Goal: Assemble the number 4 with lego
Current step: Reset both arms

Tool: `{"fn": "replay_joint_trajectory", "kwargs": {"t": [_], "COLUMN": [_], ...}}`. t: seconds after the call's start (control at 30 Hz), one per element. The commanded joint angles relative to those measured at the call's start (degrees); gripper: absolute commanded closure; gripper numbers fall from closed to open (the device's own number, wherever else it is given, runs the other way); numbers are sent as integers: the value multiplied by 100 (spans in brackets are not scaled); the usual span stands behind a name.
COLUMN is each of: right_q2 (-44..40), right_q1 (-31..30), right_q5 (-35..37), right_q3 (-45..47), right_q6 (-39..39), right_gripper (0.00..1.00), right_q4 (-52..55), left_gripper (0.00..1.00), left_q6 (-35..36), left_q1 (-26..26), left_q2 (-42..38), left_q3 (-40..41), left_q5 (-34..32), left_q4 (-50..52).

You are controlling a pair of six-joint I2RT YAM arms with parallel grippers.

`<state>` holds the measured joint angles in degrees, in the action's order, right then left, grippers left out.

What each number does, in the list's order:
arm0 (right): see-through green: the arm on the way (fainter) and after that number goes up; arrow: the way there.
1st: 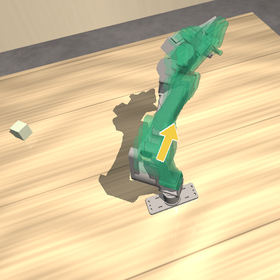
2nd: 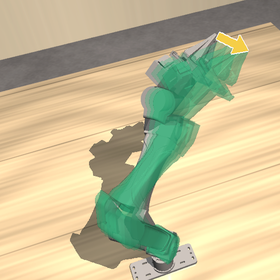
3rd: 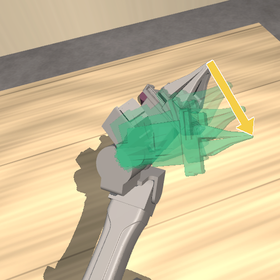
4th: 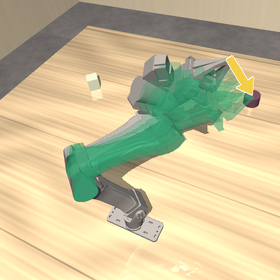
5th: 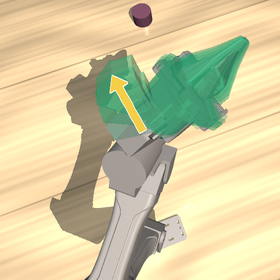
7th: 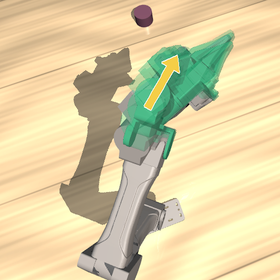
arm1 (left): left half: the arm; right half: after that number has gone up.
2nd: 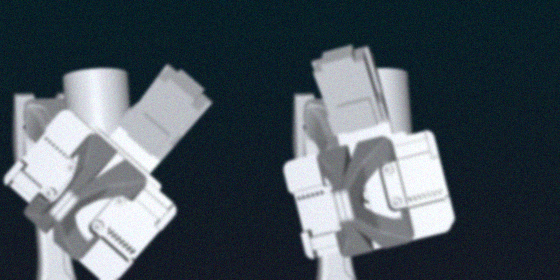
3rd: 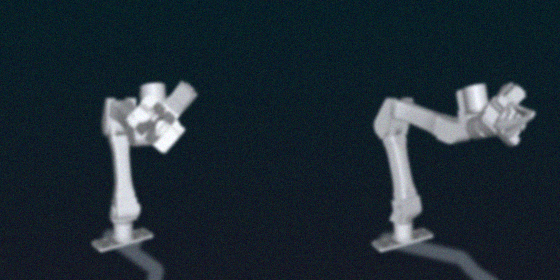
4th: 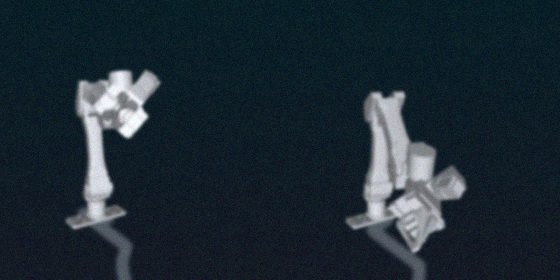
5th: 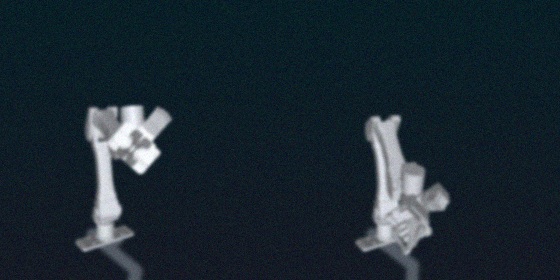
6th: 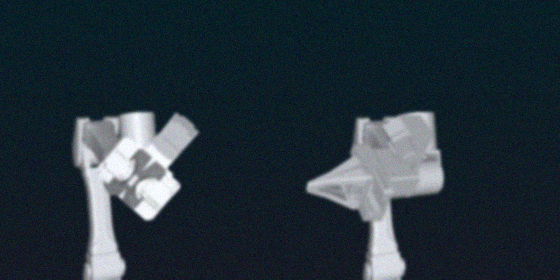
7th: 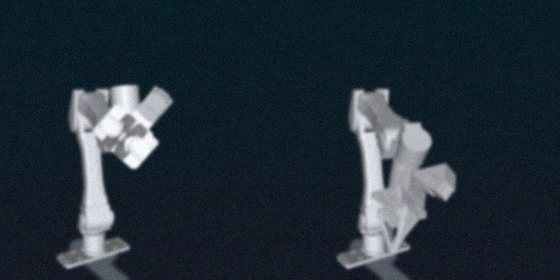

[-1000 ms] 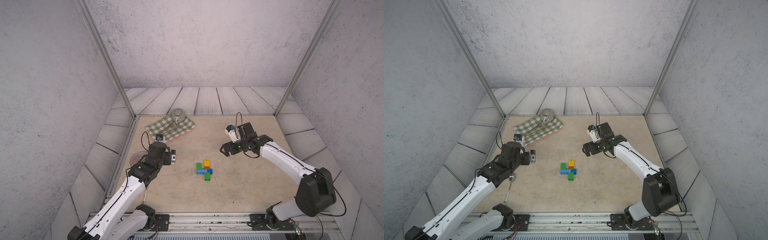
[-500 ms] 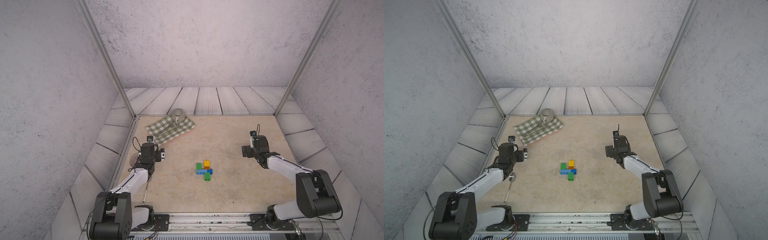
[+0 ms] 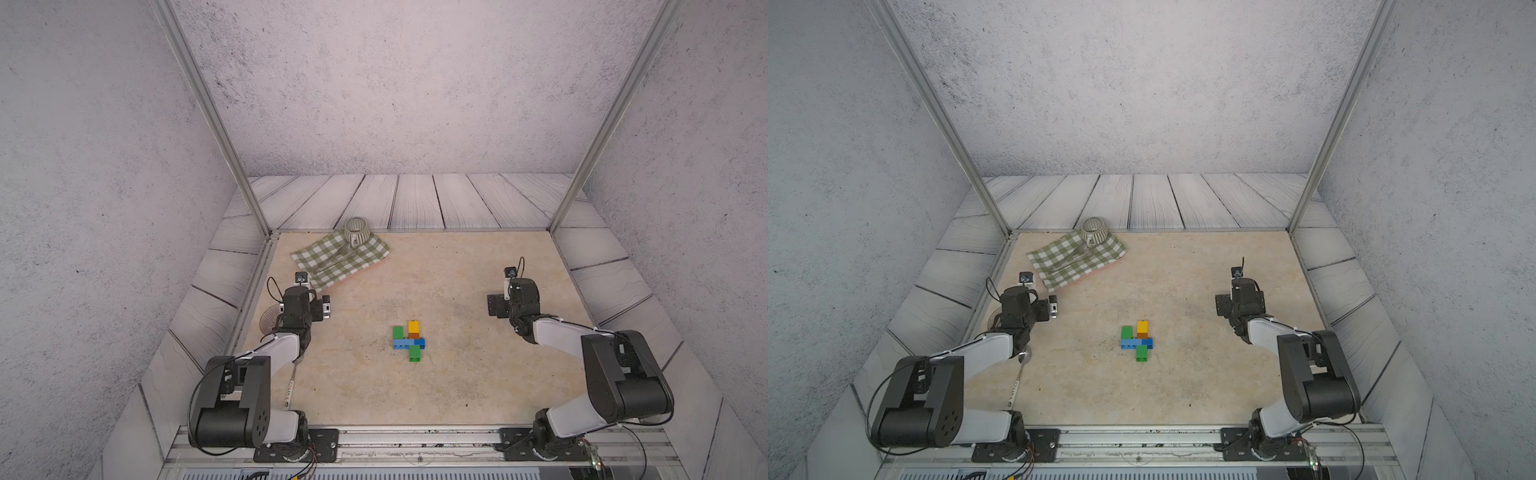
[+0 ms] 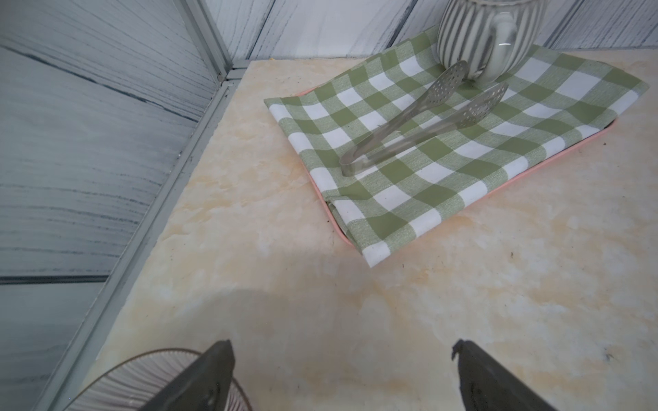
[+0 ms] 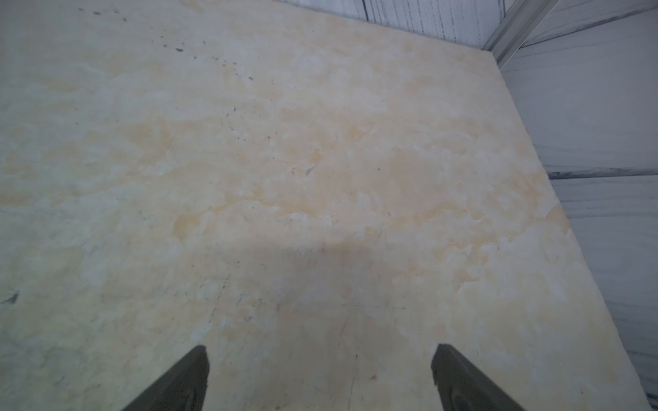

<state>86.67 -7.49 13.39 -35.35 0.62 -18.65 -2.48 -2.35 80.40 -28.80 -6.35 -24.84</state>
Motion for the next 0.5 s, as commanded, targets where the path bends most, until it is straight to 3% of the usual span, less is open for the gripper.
{"fn": "replay_joint_trajectory", "kwargs": {"t": [0.0, 0.23, 0.47], "right_q2": [7, 75, 63], "right_q1": [217, 545, 536], "right_q5": [-202, -615, -603], "right_q3": [188, 828, 829], "right_q6": [-58, -266, -264], "right_gripper": [1, 1, 1], "right_q4": [-969, -2122, -2108], "left_gripper": [0, 0, 0], "left_q6": [270, 192, 168], "left_q1": [39, 81, 112], "left_q2": [136, 573, 607], "left_q3": [-15, 147, 164], "left_q5": [6, -30, -31], "left_q4": [-800, -1470, -1519]}}
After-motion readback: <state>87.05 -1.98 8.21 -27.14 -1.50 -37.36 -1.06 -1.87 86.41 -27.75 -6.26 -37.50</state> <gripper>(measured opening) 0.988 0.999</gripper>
